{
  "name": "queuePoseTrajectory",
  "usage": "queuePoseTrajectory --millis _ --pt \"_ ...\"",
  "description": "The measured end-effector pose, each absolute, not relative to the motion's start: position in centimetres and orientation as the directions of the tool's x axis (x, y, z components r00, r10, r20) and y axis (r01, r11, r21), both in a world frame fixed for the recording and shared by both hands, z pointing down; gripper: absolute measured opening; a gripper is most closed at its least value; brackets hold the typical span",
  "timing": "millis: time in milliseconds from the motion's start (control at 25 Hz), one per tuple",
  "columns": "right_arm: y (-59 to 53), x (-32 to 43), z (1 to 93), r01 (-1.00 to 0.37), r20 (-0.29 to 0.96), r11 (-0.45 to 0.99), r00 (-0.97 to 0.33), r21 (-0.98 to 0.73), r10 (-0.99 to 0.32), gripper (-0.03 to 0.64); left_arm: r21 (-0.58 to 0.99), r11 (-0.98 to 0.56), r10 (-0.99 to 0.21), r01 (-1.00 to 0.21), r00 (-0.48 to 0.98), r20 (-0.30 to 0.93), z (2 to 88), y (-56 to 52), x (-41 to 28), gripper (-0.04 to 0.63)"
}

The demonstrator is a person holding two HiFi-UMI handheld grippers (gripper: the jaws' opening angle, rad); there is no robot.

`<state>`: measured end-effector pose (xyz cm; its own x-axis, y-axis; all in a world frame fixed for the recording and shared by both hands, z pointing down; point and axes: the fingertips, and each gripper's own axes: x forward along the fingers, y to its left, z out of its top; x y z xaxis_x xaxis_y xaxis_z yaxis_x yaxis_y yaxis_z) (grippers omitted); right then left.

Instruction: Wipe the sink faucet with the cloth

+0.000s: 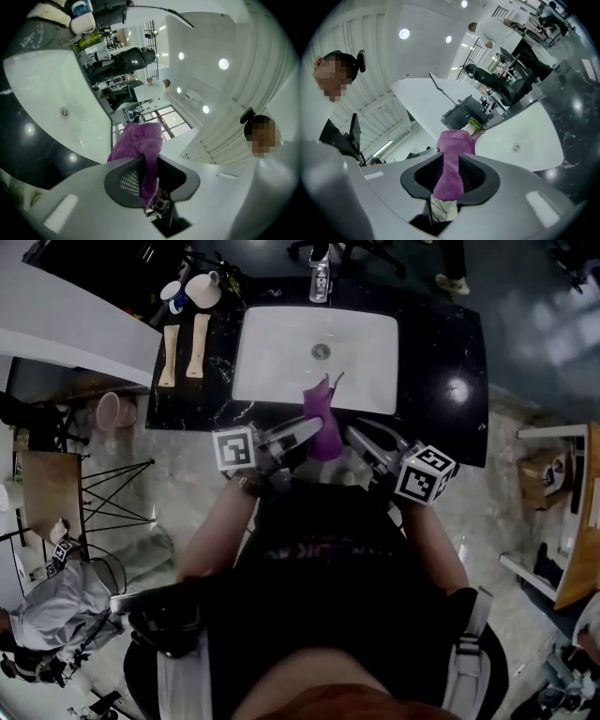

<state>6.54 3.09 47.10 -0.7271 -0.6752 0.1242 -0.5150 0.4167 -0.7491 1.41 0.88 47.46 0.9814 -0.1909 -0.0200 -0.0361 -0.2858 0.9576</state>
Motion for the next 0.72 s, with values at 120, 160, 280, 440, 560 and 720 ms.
queuePoseTrajectory --millis 120,160,280,440,560,720 --pt "3.4 4.3 46.6 -0.518 0.135 0.444 -0.747 -0.731 -0.651 0.138 0.958 -0.283 -0.203 -0.03 0.979 -0.029 47.2 0.7 -0.2 0.077" --pt "3.4 3.6 46.5 -0.526 0.141 0.448 -0.747 -0.723 -0.65 0.14 0.959 -0.282 -0.205 -0.021 0.978 -0.039 47.0 0.5 -0.7 0.077" --pt "3.6 1.4 46.2 -0.534 0.153 0.458 -0.752 -0.711 -0.641 0.173 0.959 -0.284 -0.193 0.005 0.979 -0.062 46.1 0.5 -1.8 0.077" --pt "4.0 -1.6 46.5 -0.549 0.184 0.466 -0.761 -0.694 -0.623 0.192 0.948 -0.317 -0.142 0.014 0.988 -0.062 45.9 1.1 -2.8 0.078" --pt "4.6 -3.1 47.3 -0.566 0.212 0.453 -0.755 -0.689 -0.62 0.192 0.946 -0.325 -0.102 0.015 0.993 -0.051 46.4 1.8 -3.3 0.078" --pt "5.2 -4.4 48.6 -0.567 0.245 0.424 -0.758 -0.706 -0.605 0.181 0.917 -0.398 -0.063 -0.031 0.998 0.006 47.4 2.3 -3.9 0.08"
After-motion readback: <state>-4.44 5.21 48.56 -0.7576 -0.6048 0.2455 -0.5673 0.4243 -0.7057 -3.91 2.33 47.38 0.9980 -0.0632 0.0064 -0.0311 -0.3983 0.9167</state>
